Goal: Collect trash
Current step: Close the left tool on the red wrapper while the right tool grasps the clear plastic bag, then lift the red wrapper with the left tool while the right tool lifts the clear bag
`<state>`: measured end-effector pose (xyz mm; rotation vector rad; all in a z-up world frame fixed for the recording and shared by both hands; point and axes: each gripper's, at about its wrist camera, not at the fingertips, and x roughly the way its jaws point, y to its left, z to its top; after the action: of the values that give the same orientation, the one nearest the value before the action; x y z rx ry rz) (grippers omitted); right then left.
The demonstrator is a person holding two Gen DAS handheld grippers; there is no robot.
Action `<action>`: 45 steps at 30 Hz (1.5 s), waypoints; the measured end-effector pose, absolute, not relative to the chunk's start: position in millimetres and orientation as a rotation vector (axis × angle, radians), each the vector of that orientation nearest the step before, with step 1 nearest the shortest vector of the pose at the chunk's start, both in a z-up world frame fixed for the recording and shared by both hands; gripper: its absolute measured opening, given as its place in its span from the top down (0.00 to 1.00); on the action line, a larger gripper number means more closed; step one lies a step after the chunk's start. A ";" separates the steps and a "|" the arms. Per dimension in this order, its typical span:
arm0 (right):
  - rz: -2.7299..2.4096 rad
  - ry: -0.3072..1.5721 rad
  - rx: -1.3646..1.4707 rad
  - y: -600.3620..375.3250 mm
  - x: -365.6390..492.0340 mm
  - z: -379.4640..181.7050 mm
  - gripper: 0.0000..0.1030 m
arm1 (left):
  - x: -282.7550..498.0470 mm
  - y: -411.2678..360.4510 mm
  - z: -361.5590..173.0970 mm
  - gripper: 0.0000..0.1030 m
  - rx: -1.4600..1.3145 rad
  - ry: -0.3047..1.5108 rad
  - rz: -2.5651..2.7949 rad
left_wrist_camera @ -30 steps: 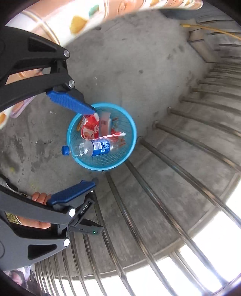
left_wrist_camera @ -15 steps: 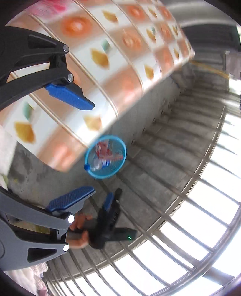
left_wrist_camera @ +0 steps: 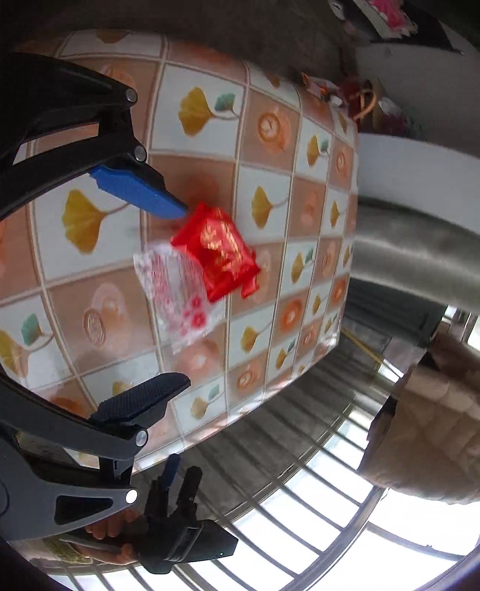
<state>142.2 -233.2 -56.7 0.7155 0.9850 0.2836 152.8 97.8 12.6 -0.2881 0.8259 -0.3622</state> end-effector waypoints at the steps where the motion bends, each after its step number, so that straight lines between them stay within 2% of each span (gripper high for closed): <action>1: 0.314 1.012 0.707 -214.0 150.5 -60.1 0.28 | 154.6 107.4 9.5 0.22 -0.297 0.833 -0.349; 4: 0.358 1.088 0.697 -166.2 168.3 -65.7 0.28 | 168.6 120.7 -4.1 0.23 -0.322 0.876 -0.314; 8: 0.335 1.137 0.686 -134.0 182.9 -76.9 0.31 | 186.2 129.7 -20.4 0.31 -0.380 0.907 -0.322; 10: 0.302 1.145 0.690 -128.2 187.6 -79.8 0.33 | 196.7 128.1 -29.9 0.40 -0.386 0.925 -0.316; 19: 0.186 1.106 0.572 -109.9 209.2 -86.7 0.43 | 220.4 111.2 -49.8 0.67 -0.219 0.933 -0.276; 25: 0.160 1.082 0.424 -87.7 216.1 -84.2 0.55 | 217.8 103.4 -55.7 0.85 -0.147 0.941 -0.273; 28: 0.166 1.080 0.359 -77.4 216.7 -84.7 0.64 | 216.1 103.3 -56.4 0.91 -0.136 0.936 -0.271; 31: 0.157 1.082 0.323 -73.3 216.2 -85.0 0.76 | 216.3 104.1 -56.3 0.97 -0.131 0.933 -0.266; 33: 0.157 1.086 0.333 -74.4 216.3 -86.3 0.82 | 215.8 103.9 -55.4 0.98 -0.123 0.927 -0.263; 35: 0.163 1.090 0.355 -77.6 214.9 -87.1 0.84 | 215.6 103.1 -55.3 1.00 -0.117 0.924 -0.265; 45: 0.184 1.033 0.413 -88.7 204.2 -71.4 0.88 | 211.5 100.7 -47.5 1.00 -0.116 0.904 -0.275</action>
<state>204.2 -88.7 -71.4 0.4129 1.0333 0.1840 211.5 100.7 -47.5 -0.1161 0.9038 -0.2753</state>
